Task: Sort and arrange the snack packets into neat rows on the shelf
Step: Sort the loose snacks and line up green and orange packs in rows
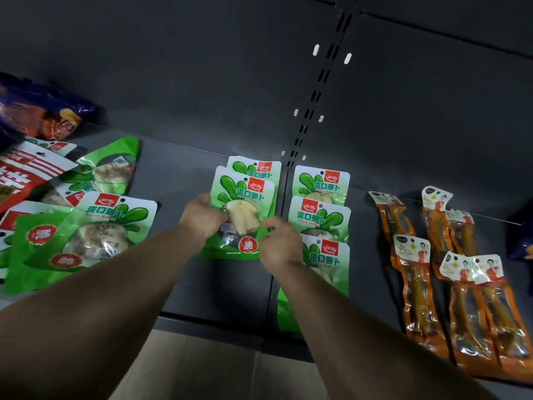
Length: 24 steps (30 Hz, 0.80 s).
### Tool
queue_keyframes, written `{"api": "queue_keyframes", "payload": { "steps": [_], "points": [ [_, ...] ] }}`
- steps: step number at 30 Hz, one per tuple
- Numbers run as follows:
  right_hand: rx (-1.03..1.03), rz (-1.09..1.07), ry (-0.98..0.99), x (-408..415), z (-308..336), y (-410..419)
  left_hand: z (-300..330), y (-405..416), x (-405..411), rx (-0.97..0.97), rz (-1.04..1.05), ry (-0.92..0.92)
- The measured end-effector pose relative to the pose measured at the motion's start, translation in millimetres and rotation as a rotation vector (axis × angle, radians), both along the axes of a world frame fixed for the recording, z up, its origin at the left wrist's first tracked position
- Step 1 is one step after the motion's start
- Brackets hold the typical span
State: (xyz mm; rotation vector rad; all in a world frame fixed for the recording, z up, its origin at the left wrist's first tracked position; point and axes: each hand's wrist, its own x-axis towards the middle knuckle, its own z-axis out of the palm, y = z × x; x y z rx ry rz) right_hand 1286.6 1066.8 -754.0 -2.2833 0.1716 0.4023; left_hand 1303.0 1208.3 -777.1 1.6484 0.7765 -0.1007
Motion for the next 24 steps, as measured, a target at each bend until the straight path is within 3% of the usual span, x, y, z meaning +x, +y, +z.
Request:
{"api": "queue_keyframes", "payload": {
  "steps": [11, 24],
  "points": [
    [-0.254, 0.109, 0.068, 2.0, -0.4, 3.5, -4.5, -4.6, -8.3, 0.554, -0.279, 0.093],
    [-0.347, 0.173, 0.063, 0.2, -0.9, 5.1, 1.5, -9.3, -14.4, 0.636, -0.367, 0.195]
  ]
}}
